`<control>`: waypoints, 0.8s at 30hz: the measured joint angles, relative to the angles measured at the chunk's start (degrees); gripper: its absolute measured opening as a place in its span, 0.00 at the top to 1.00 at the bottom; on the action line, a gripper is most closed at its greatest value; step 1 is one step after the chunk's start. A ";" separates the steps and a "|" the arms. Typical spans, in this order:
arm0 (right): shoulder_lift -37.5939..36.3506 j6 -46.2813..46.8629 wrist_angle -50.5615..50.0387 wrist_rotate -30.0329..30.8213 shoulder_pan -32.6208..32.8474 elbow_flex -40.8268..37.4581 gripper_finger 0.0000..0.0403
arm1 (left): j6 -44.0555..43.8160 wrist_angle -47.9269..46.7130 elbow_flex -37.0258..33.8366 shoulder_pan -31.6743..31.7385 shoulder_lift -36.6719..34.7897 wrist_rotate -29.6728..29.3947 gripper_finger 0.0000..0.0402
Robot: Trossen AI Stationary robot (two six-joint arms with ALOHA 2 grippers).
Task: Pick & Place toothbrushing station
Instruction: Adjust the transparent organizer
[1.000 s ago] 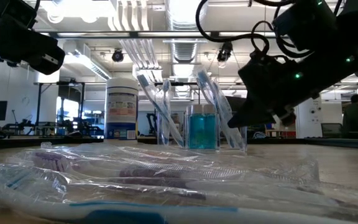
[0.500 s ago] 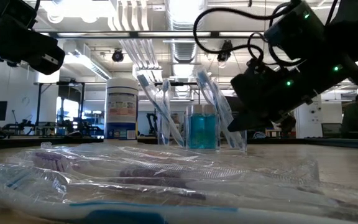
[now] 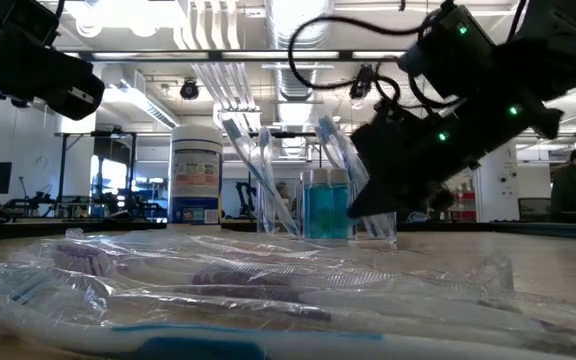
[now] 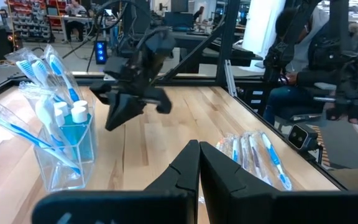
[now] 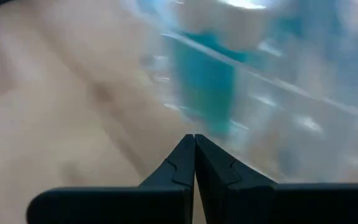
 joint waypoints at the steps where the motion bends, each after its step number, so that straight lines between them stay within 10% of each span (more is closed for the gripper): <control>1: -0.04 -1.41 0.09 -2.07 -0.01 1.01 0.98 | 0.00 0.00 0.00 0.02 0.00 0.00 0.97; 24: 18.04 -7.90 -15.45 -7.52 -4.89 29.85 0.98 | -0.44 -0.03 -0.05 0.00 0.00 0.02 0.97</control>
